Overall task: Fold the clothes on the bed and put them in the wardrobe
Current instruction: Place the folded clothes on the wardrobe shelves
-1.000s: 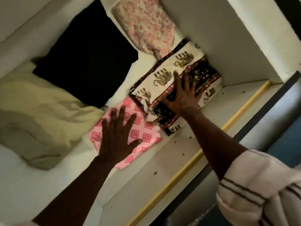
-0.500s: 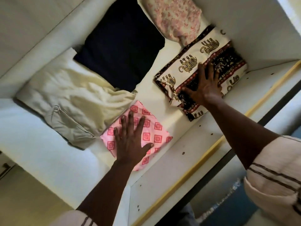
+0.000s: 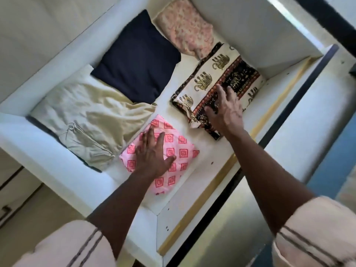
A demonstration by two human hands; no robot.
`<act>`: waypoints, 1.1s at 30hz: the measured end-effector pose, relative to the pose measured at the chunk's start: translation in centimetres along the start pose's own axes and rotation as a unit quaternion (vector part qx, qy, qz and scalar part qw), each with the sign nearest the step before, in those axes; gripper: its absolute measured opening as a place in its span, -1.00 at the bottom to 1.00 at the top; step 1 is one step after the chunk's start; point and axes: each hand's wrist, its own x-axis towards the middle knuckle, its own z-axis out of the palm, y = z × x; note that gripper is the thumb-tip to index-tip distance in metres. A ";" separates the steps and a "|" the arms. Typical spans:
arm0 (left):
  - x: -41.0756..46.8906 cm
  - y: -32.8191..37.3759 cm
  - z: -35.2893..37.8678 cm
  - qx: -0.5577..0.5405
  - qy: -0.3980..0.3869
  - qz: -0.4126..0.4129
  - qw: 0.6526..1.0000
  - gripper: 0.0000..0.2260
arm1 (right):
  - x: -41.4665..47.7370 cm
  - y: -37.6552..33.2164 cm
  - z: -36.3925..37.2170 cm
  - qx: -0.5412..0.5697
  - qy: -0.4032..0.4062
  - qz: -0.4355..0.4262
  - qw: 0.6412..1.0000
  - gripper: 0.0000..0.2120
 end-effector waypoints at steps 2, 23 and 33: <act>-1.6 0.1 -1.2 -0.030 0.043 0.037 0.998 -0.23 | -4.3 -1.2 -0.9 0.052 0.157 -0.007 0.986 -0.31; -17.4 -3.1 -4.6 -0.015 -0.046 0.289 0.956 -0.31 | -28.5 -8.4 6.6 0.537 0.101 0.264 0.795 -0.60; -12.7 -9.0 -15.1 0.141 0.072 0.395 0.905 -0.59 | -21.6 -19.4 8.1 0.629 0.101 0.224 0.737 -0.52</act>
